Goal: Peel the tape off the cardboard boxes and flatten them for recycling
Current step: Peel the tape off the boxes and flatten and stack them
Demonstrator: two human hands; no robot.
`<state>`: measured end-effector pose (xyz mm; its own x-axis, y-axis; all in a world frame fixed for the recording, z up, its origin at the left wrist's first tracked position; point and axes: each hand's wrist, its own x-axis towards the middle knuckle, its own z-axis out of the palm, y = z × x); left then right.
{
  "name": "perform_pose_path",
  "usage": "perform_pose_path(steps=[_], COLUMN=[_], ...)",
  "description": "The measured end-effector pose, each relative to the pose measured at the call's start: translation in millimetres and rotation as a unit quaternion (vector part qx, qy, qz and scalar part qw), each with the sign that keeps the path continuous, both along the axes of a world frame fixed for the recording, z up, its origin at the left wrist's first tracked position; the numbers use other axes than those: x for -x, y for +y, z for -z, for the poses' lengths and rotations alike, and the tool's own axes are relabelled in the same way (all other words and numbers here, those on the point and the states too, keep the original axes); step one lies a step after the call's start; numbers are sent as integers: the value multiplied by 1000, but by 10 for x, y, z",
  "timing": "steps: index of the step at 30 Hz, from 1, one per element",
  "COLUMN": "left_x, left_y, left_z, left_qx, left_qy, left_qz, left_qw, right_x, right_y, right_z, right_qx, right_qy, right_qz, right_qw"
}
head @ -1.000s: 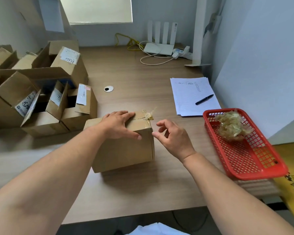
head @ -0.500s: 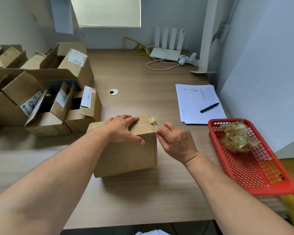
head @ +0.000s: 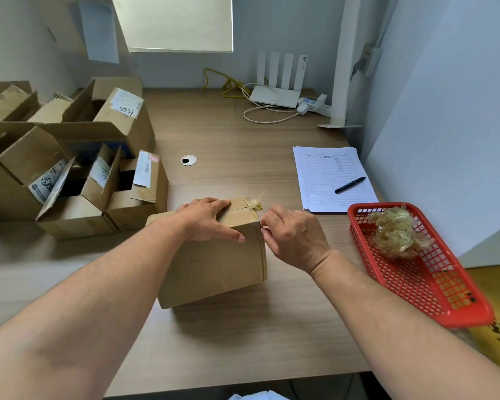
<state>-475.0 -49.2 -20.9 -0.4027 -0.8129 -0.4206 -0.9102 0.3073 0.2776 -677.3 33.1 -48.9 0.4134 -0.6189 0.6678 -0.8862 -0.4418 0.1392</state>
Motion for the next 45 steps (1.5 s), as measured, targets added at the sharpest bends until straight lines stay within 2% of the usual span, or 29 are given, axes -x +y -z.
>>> perform_pose_path(steps=[8, 11, 14, 18, 24, 27, 31, 32, 33, 35, 36, 37, 41, 45], left_x=[7, 4, 7, 8, -57, -59, -47, -46, -46, -52, -65, -83, -167, -144], left_y=[5, 17, 73, 227, 512, 661, 734, 739, 742, 733, 717, 695, 609, 674], left_z=[-11, -11, -16, 32, 165, 235, 277, 287, 292, 289, 274, 252, 167, 134], left_qx=[-5, 1, 23, 70, 131, 158, 178, 180, 181, 171, 158, 143, 119, 126], left_qy=[4, 6, -7, -25, -12, -17, -20, -22, -24, -23, -17, -11, -20, -2], left_qz=[-9, -3, 9, 28, 47, 45, 44, 44, 46, 55, 61, 66, 63, 39], left_qw=[1000, 1000, 1000, 997, 990, 986, 983, 982, 982, 983, 985, 988, 991, 991], right_x=[-60, -75, -114, -173, -78, -38, 11, 15, 11, -10, -22, -42, -60, -38], right_y=[-35, -51, -76, -130, -246, -231, -104, -68, -25, 35, 50, 61, 109, 153], right_z=[-44, -74, -80, -58, -81, -131, -187, -171, -170, -119, -81, -74, -10, 11], right_qx=[-17, -57, -115, -251, -340, -397, -426, -422, -421, -424, -417, -406, -371, -414], right_qy=[-12, -54, -142, -228, -355, -431, -588, -591, -561, -419, -364, -353, -408, -491], right_qz=[30, 58, 91, 161, 235, 190, 90, 77, 74, 101, 114, 121, 98, 84], right_qw=[999, 995, 979, 927, 839, 788, 682, 683, 708, 796, 825, 834, 829, 762])
